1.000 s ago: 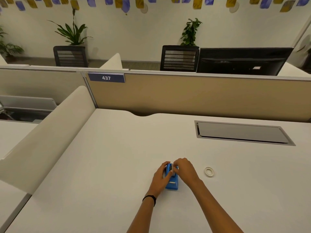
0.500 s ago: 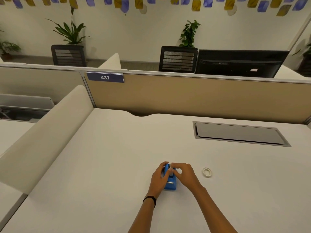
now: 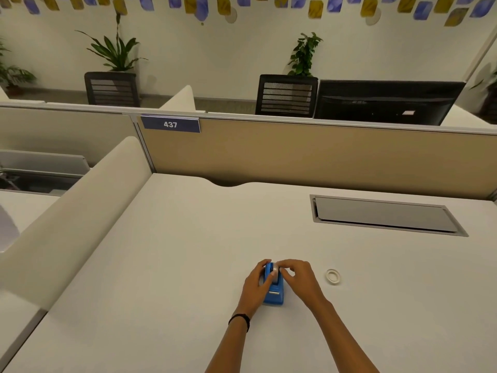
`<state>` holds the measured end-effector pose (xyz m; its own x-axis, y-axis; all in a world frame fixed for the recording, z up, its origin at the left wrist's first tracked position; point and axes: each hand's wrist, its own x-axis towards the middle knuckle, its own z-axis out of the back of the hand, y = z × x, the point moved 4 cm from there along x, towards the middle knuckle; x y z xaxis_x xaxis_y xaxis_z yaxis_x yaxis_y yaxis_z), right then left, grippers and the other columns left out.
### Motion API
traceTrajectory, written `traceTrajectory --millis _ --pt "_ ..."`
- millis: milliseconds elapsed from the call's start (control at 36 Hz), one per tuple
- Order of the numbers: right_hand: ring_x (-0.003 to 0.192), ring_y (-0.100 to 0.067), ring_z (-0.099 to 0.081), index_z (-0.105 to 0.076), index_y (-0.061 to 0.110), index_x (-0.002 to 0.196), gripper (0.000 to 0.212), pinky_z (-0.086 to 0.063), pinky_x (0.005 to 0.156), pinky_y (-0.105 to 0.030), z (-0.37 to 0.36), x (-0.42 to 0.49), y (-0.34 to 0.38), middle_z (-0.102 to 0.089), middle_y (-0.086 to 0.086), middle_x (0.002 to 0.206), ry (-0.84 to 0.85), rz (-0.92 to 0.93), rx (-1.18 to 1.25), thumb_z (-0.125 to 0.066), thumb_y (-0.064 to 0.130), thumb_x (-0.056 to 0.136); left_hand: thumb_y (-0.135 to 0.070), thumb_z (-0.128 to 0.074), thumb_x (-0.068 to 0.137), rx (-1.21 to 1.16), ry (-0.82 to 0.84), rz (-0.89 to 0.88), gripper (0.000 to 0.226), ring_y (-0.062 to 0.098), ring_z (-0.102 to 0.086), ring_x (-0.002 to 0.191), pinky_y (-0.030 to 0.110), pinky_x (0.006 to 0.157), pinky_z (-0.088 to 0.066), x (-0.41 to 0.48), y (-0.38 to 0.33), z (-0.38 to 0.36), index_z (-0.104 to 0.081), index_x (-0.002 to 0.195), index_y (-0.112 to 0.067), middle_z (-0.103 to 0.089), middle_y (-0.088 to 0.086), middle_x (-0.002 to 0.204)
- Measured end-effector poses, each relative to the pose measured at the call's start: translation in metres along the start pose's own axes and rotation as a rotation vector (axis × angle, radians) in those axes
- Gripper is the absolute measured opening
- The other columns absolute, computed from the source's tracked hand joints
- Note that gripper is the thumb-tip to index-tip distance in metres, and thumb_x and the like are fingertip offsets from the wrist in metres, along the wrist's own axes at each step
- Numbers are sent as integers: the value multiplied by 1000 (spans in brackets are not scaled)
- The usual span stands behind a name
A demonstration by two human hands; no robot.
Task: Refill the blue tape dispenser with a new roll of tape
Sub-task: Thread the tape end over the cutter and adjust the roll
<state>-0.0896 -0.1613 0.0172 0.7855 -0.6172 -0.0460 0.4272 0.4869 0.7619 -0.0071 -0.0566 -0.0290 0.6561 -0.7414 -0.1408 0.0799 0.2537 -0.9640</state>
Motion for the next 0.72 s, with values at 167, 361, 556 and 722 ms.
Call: traceTrajectory --millis 167,361,556,722 --pt "107 -21 -59 -63 8 111 24 -47 96 -31 -6 -1 3 -65 -9 116 19 -42 -13 -56 18 90 -34 -53 92 -4 30 14 41 19 -55 118 36 104 -45 0 2 0 -44 131 -25 -54 0 132" --pt "102 -20 -61 -64 9 107 22 -47 89 -26 -3 4 5 -67 -9 111 31 -78 -18 -62 15 85 -37 -55 90 -4 67 8 42 13 -54 120 23 101 -45 1 6 1 -41 129 -33 -52 -6 133" --pt "93 -22 -64 -69 7 98 18 -52 82 -30 -3 13 11 -70 -11 104 24 -103 -78 -62 12 83 -36 -55 90 -18 71 7 42 12 -51 122 29 106 -43 0 8 2 -41 130 -34 -51 -6 135" --pt "97 -19 -63 -67 10 101 20 -47 76 -24 -1 16 13 -68 -7 109 52 -121 -117 -62 14 83 -33 -55 91 -11 81 9 46 15 -50 123 31 107 -42 1 7 1 -40 134 -27 -50 -3 137"
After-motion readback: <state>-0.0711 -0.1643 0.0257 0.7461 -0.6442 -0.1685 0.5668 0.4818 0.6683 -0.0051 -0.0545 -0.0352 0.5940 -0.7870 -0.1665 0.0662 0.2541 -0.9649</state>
